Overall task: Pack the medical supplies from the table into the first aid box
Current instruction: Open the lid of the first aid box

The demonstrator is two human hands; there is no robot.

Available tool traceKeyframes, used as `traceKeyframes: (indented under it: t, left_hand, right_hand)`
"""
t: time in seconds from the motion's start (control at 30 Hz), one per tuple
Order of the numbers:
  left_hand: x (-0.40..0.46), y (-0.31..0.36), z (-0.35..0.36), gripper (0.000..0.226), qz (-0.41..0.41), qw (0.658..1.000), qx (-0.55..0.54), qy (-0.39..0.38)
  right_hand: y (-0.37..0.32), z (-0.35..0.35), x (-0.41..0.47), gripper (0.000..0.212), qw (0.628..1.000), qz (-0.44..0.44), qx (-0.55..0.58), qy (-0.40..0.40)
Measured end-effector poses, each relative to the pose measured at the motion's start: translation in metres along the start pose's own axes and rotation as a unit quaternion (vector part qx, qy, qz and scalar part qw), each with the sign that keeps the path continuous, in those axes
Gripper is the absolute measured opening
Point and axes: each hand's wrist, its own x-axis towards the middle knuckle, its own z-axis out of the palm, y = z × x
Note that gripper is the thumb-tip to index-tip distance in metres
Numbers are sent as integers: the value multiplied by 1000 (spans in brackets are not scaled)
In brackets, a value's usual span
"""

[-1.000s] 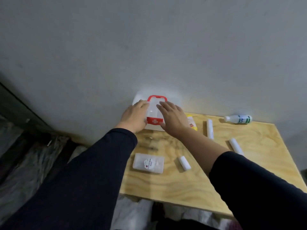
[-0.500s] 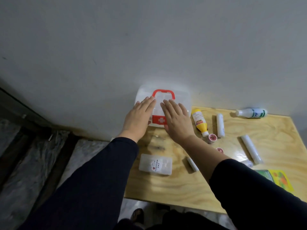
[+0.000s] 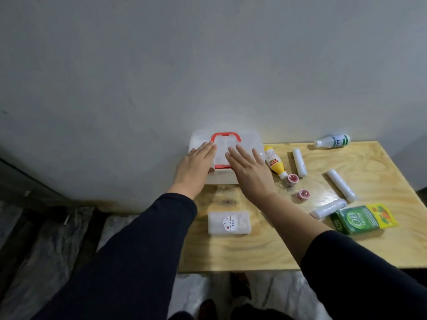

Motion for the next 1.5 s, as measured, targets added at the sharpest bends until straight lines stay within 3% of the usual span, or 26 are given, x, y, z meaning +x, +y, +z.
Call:
traceKeyframes:
  t: [0.2, 0.47, 0.63, 0.8, 1.03, 1.23, 1.5]
  left_hand:
    - [9, -5, -25, 60, 14, 999, 28, 38]
    - [58, -15, -57, 47, 2, 995, 17, 100]
    - [75, -21, -65, 45, -5, 996, 5, 90]
    - [84, -22, -65, 48, -8, 996, 21, 82]
    - [91, -22, -57, 56, -42, 995, 81, 45]
    - [98, -15, -50, 83, -70, 988, 126, 51]
    - [117, -13, -45, 85, -94, 981, 155, 63]
  right_hand:
    - [2, -25, 18, 55, 996, 28, 17, 81]
    - [24, -53, 71, 43, 993, 71, 40, 88]
    - [32, -46, 63, 67, 982, 169, 22, 83]
    - [38, -11, 26, 76, 966, 256, 33, 7]
    - [45, 25, 19, 87, 962, 218, 83, -143]
    - [50, 30, 12, 87, 963, 206, 100, -144]
    - [51, 30, 7, 88, 962, 209, 106, -143]
